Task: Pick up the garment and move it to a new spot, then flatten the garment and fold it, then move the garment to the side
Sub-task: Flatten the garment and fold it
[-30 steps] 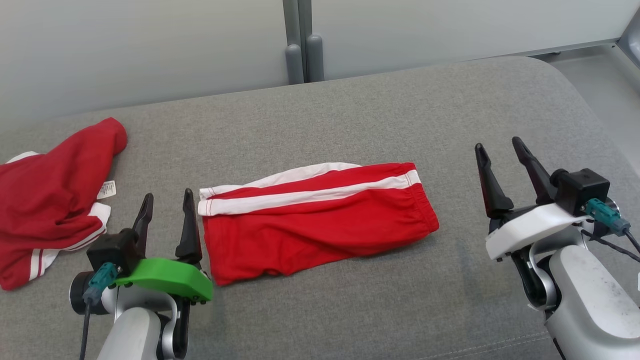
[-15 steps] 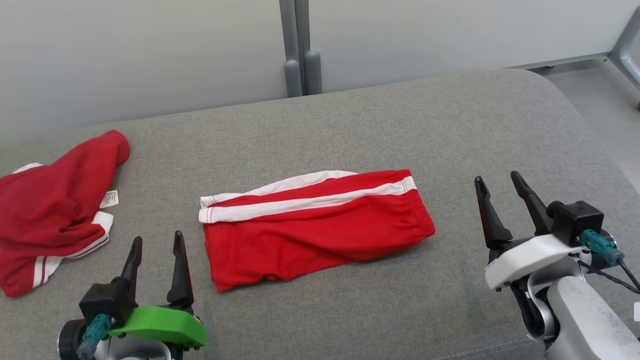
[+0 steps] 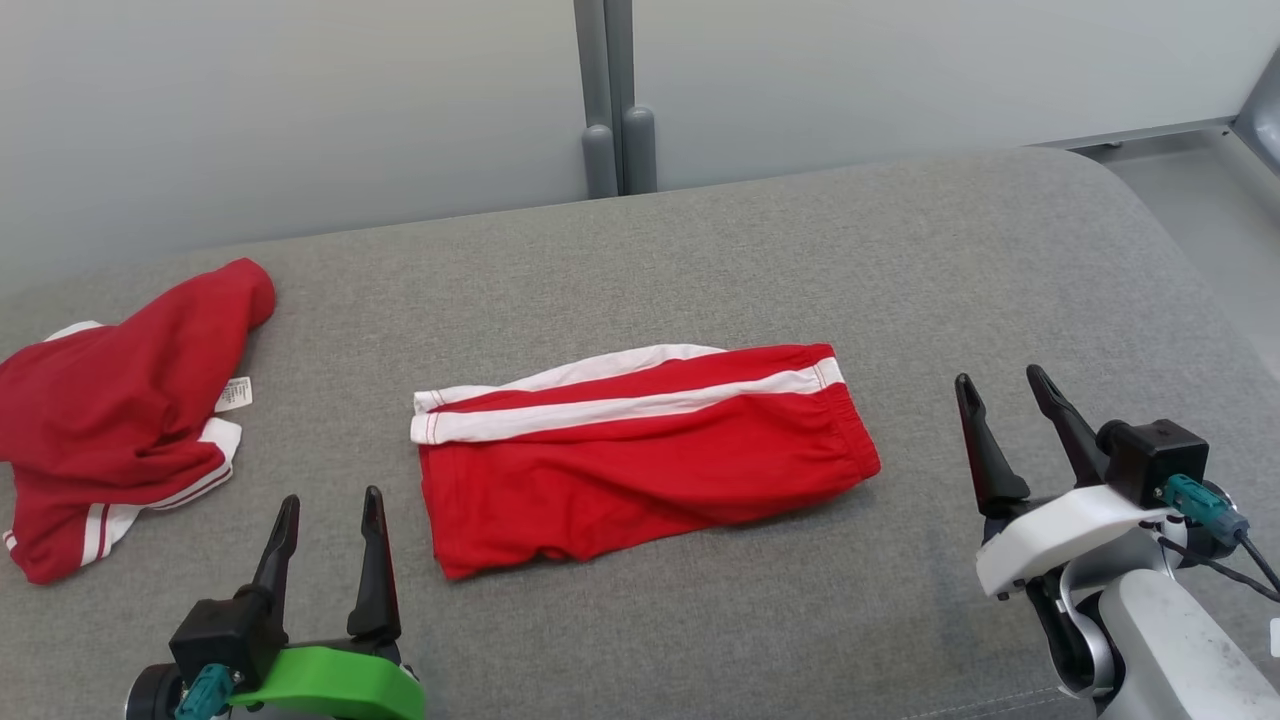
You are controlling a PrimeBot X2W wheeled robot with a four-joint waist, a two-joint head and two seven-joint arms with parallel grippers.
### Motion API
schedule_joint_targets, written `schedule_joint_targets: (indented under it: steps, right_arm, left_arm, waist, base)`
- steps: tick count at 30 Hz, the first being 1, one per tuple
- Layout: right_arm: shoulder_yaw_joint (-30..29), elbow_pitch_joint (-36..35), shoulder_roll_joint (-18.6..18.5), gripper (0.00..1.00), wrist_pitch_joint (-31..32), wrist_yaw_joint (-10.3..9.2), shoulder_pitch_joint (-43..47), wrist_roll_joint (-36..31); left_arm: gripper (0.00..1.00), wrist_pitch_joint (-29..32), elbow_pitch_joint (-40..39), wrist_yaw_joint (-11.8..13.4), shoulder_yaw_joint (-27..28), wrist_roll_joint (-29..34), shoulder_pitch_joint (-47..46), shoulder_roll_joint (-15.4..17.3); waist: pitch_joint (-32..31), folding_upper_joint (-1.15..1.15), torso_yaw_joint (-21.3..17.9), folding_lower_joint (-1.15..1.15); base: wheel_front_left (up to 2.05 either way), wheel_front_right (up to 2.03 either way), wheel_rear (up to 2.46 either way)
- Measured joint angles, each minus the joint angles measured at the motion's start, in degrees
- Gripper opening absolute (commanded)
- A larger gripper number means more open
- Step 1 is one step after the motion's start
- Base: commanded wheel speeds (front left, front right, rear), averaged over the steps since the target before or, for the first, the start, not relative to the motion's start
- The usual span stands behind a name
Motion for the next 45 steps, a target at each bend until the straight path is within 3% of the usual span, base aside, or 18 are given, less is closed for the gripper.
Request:
schedule_joint_targets:
  steps: [9,15,22,33,42,44,45]
  right_arm:
    - [0.07,2.68,-0.37,1.0,1.79,0.91,0.42,1.43]
    - [0.33,6.64,0.52,1.0,4.71,3.34,-0.04,4.82]
    - [-2.66,12.35,2.25,1.0,7.87,4.77,-2.24,10.92]
    - [-5.75,19.25,2.75,1.0,10.96,5.36,-6.23,15.06]
    - [-6.45,24.48,4.03,1.0,13.67,7.09,-8.46,18.87]
    - [-6.64,25.19,4.02,0.61,13.8,7.38,-9.02,19.74]
    - [-6.69,25.42,4.02,0.46,13.85,7.42,-9.34,19.96]
  left_arm:
    - [1.0,0.0,-1.47,0.1,-1.44,0.76,0.15,-0.12]
    - [1.0,0.0,-2.57,0.1,-2.11,1.56,0.29,-0.14]
    - [1.0,-0.01,-3.76,0.1,-2.61,1.89,0.3,-0.16]
    - [1.0,0.0,-4.34,0.11,-2.8,1.91,0.26,-0.19]
    - [1.0,0.0,-4.43,0.11,-2.0,1.91,0.13,-0.23]
    - [1.0,0.0,-4.49,0.11,-2.0,1.91,0.12,-0.23]
    - [1.0,0.0,-4.52,0.11,-1.99,1.91,0.12,-0.23]
  waist:
    - [0.41,0.0,2.7,0.0]
    - [1.14,0.0,4.88,0.0]
    - [2.93,0.0,7.64,0.0]
    - [6.39,0.0,11.46,0.0]
    - [8.18,0.0,13.52,0.0]
    - [8.27,0.0,13.61,0.0]
    - [8.3,0.0,13.63,0.0]
  base:
    - [0.0,0.0,0.0]
    - [0.0,0.0,0.0]
    - [0.0,0.0,0.0]
    - [0.0,0.0,0.0]
    - [0.0,0.0,0.0]
    - [0.0,0.0,0.0]
    - [0.0,0.0,0.0]
